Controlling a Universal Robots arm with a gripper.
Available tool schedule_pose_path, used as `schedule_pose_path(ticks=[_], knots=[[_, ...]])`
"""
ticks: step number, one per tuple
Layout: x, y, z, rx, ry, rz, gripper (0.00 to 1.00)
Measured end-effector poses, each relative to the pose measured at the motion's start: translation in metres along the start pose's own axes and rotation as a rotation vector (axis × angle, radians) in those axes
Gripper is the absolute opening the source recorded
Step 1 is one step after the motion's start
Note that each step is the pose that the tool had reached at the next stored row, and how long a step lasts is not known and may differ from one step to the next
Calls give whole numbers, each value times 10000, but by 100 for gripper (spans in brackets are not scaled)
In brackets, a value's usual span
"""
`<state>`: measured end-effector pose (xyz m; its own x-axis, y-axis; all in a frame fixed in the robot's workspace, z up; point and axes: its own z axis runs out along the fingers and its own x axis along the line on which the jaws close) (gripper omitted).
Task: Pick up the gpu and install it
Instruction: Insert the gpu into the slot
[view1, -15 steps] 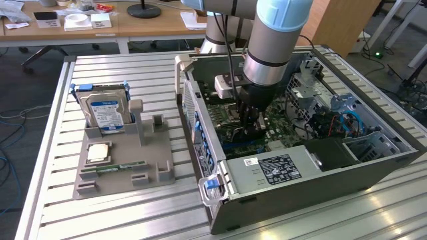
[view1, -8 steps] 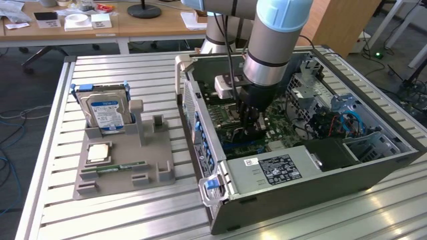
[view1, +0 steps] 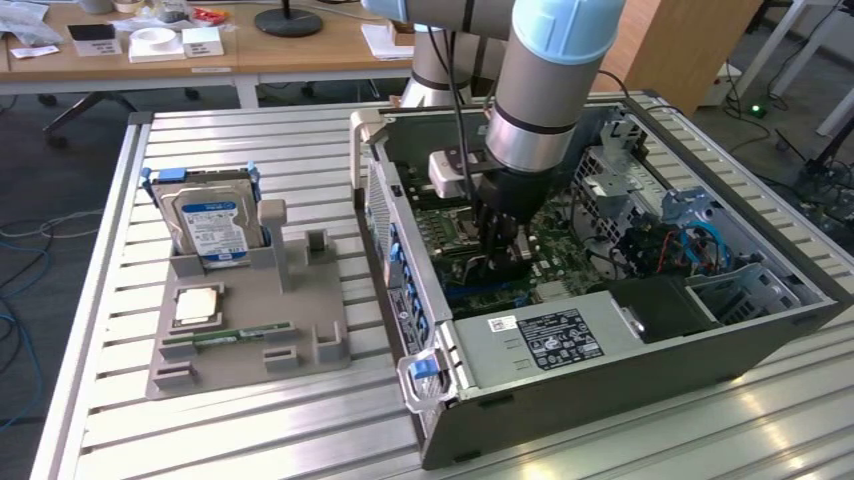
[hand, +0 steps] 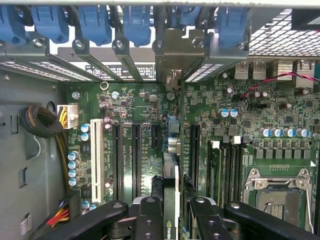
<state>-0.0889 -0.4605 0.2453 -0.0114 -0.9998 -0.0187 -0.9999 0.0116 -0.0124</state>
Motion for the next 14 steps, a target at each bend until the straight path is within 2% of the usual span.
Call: schedule_pose_path(ticks=[14], knots=[[0, 12, 7, -1, 2, 0, 26]])
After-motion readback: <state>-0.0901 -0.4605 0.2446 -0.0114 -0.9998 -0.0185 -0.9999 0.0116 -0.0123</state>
